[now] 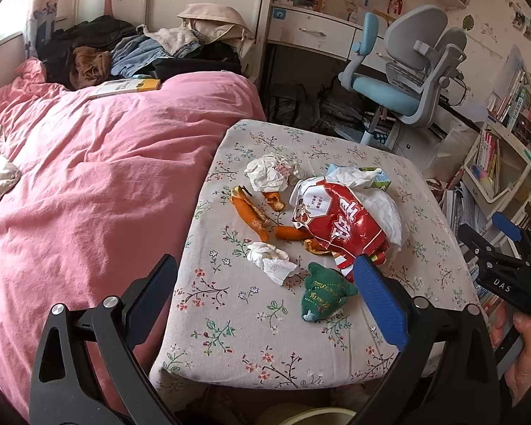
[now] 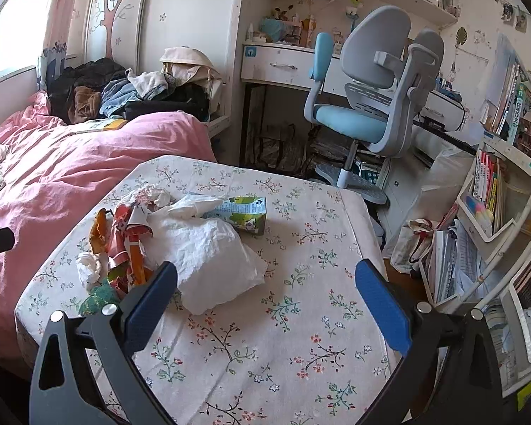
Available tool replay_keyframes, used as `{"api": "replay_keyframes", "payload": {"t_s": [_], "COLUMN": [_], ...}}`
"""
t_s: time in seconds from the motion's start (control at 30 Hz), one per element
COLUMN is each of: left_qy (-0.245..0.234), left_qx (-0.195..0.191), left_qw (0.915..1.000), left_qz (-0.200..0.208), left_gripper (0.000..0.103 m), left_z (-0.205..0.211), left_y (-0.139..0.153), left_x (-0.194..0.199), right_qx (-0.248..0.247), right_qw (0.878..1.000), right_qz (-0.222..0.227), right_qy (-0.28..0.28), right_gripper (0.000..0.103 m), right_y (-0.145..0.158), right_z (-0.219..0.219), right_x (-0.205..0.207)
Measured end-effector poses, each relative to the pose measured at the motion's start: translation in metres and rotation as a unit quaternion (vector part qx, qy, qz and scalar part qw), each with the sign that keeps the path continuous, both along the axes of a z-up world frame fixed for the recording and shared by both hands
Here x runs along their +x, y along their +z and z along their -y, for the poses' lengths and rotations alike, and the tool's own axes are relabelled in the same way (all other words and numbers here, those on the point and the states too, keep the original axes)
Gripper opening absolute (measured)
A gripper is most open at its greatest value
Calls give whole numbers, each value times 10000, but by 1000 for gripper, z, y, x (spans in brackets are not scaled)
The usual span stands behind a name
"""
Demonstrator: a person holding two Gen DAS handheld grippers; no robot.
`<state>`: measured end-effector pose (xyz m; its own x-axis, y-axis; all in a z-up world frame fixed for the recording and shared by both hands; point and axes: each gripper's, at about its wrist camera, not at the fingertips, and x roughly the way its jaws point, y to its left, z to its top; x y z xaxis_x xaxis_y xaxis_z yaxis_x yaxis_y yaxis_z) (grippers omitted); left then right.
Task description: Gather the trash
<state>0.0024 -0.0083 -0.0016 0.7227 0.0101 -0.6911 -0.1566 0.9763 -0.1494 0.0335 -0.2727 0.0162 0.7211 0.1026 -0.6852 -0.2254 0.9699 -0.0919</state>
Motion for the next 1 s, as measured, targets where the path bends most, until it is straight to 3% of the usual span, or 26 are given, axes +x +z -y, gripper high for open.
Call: {"api": "replay_keyframes", "payload": {"t_s": [1.0], "left_qy": [8], "left_qx": [8], "left_qw": [10000], "left_qz": [-10], "left_gripper": [96], "left_z": [-2], "left_y": [0], "left_x": [0], "right_qx": [-52], "right_qw": [9999], "right_qz": [34], "right_qy": [87], "right_gripper": [97], "right_y": [-2], "right_z": [2], "right_x": [-1]}}
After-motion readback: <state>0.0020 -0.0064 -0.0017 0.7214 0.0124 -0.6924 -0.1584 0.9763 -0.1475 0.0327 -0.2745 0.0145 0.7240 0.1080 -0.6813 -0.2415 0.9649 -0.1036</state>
